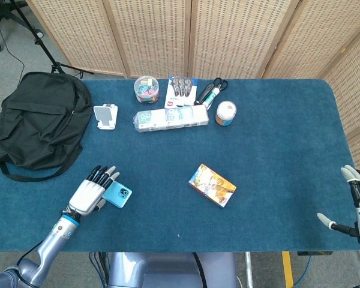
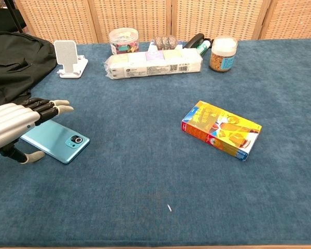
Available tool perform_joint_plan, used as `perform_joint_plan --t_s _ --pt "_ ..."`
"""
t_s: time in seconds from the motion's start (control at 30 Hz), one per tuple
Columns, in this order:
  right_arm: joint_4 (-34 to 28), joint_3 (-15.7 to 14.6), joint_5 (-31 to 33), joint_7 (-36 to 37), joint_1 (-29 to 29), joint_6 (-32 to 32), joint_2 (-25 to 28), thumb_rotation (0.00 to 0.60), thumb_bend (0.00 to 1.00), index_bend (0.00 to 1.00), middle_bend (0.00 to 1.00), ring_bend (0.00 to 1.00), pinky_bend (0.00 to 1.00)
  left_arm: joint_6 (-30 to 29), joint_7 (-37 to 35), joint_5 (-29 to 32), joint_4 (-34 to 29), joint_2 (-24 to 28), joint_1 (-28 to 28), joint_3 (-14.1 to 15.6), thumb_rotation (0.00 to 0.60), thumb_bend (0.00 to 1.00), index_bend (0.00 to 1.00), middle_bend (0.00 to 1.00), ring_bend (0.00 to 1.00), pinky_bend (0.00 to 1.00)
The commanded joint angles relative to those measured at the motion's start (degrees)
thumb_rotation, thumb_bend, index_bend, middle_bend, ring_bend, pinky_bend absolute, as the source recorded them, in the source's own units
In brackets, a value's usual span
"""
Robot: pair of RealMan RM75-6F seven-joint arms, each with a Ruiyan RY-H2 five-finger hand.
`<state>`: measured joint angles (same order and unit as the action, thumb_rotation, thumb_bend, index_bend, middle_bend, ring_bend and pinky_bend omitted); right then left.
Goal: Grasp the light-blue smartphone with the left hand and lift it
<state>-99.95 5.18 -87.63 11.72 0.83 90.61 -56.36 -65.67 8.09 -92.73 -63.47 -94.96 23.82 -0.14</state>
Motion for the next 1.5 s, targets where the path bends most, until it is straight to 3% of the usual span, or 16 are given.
perform_joint_plan --t_s 0.03,0.1,0.23,0.37,0.67,1.1,1.33,1.4,1.5 --pt "0.03 0.02 0.01 0.02 0.01 0.0 0.01 0.6 0.0 0.0 0.0 0.0 0.0 0.04 -0.09 0.14 0.26 -0.19 0.18 0.11 0.6 0.31 0.0 0.0 0.0 0.0" --pt "0.0 -0.01 0.01 0.07 0.01 -0.06 0.02 0.6 0.0 0.0 0.0 0.0 0.0 0.18 -0.19 0.26 0.41 -0.3 0.36 0.21 0.6 0.32 0.01 0.0 0.0 0.0" --pt "-0.08 -0.07 -0.25 0.18 -0.05 0.11 0.06 0.6 0.0 0.0 0.0 0.0 0.0 0.3 -0.99 0.57 0.87 -0.55 0.62 0.52 0.6 0.36 0.19 0.0 0.0 0.0" --pt "-0.09 -0.13 -0.36 0.28 -0.08 0.11 0.1 0.6 0.0 0.0 0.0 0.0 0.0 -1.32 -3.26 -0.07 2.15 -0.94 0.69 0.8 0.6 0.45 0.3 0.0 0.0 0.0" --pt "-0.16 -0.07 -0.11 0.54 -0.05 -0.06 0.24 0.6 0.0 0.0 0.0 0.0 0.0 -1.92 -3.32 0.45 3.81 -1.45 1.44 0.53 0.6 0.62 0.42 0.0 0.0 0.0" --pt "-0.15 -0.08 0.16 0.59 0.06 -0.48 0.28 0.6 0.0 0.0 0.0 0.0 0.0 -2.44 -0.2 1.25 2.86 -0.23 3.69 -1.66 0.6 0.65 0.46 0.0 0.0 0.0" --pt "-0.27 -0.18 0.31 0.07 0.19 -0.91 0.14 0.6 0.0 0.0 0.0 0.0 0.0 1.31 3.42 4.08 3.0 -1.42 7.17 -4.63 0.6 0.62 0.45 0.0 0.0 0.0" --pt "-0.27 -0.12 0.49 -0.07 0.21 -0.96 0.11 0.6 0.0 0.0 0.0 0.0 0.0 1.3 4.1 5.14 3.95 -2.72 8.27 -6.21 0.6 0.6 0.4 0.0 0.0 0.0" --pt "-0.23 -0.04 0.71 -0.16 0.26 -1.08 0.05 0.6 0.0 0.0 0.0 0.0 0.0 1.45 4.12 6.0 4.83 -3.73 9.28 -7.38 0.6 0.57 0.19 0.0 0.0 0.0"
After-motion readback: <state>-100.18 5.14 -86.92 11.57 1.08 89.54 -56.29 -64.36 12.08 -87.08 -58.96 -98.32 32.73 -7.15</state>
